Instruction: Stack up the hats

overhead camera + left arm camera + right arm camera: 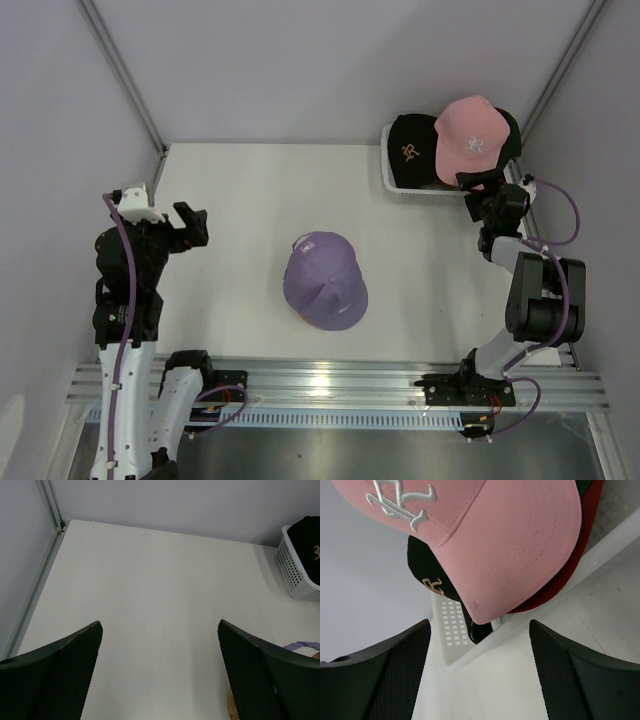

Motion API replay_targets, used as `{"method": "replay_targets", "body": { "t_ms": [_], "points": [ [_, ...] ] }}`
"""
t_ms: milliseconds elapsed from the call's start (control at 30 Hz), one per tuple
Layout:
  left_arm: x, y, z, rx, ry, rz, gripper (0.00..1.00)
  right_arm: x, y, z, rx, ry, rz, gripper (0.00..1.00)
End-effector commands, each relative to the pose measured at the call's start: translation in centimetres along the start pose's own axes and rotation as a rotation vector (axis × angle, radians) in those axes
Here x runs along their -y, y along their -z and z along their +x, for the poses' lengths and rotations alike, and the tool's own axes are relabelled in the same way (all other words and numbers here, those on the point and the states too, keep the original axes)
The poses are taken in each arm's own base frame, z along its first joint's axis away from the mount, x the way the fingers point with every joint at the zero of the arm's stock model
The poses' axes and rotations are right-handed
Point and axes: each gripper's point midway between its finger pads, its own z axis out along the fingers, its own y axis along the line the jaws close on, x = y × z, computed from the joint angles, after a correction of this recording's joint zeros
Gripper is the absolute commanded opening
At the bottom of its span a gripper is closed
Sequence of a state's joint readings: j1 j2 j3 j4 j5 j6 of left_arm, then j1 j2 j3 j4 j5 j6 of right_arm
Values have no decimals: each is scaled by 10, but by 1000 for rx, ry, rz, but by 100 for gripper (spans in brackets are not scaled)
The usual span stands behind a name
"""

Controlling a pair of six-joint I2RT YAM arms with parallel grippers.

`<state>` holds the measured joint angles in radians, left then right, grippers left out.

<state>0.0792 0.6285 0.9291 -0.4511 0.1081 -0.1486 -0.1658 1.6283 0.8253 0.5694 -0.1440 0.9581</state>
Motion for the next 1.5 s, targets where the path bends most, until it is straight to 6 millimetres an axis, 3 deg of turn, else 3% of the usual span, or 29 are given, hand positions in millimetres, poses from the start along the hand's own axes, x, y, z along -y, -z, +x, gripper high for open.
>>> {"method": "replay_targets", "body": {
  "t_ms": [0,200,367,467,700,833,933,1133,1233,1267,1300,1333,1433,1467],
  "points": [
    [-1,-1,-9,27,-7,0,100,-23,-1,-27,110,-5,-58,82],
    [-3,-1,-9,27,-9,-13,99,-27,-15,-35,149,-47,-104,68],
    [-4,-2,-9,26,-11,-15,99,-33,-24,-38,169,-41,-117,66],
    [-5,-1,-9,26,-10,-18,100,-40,-25,-43,188,-58,-146,50],
    [-5,0,-11,31,-10,-20,99,-53,-23,-52,234,-57,-196,29],
    [-6,0,-11,31,-10,-21,100,-50,-28,-55,244,-60,-189,0],
    [-7,-1,-10,29,-11,-25,99,-53,-33,-58,243,-39,-203,0],
    [-8,2,-12,41,-13,-36,99,-91,-28,-57,177,39,-322,0],
    [-8,3,-12,44,-14,-35,99,-95,-20,-52,133,34,-294,1],
    [-8,3,-13,46,-14,-36,100,-98,-12,-52,133,24,-283,9],
    [-7,3,-14,49,-13,-27,99,-86,-7,-44,128,24,-257,20],
    [-7,3,-13,46,-13,-26,99,-81,-4,-45,149,19,-237,42],
    [-3,3,-14,45,-10,-9,99,-66,1,-42,156,-13,-189,67],
    [-4,3,-14,45,-10,-10,99,-63,1,-41,155,-17,-181,68]
  ]
}}
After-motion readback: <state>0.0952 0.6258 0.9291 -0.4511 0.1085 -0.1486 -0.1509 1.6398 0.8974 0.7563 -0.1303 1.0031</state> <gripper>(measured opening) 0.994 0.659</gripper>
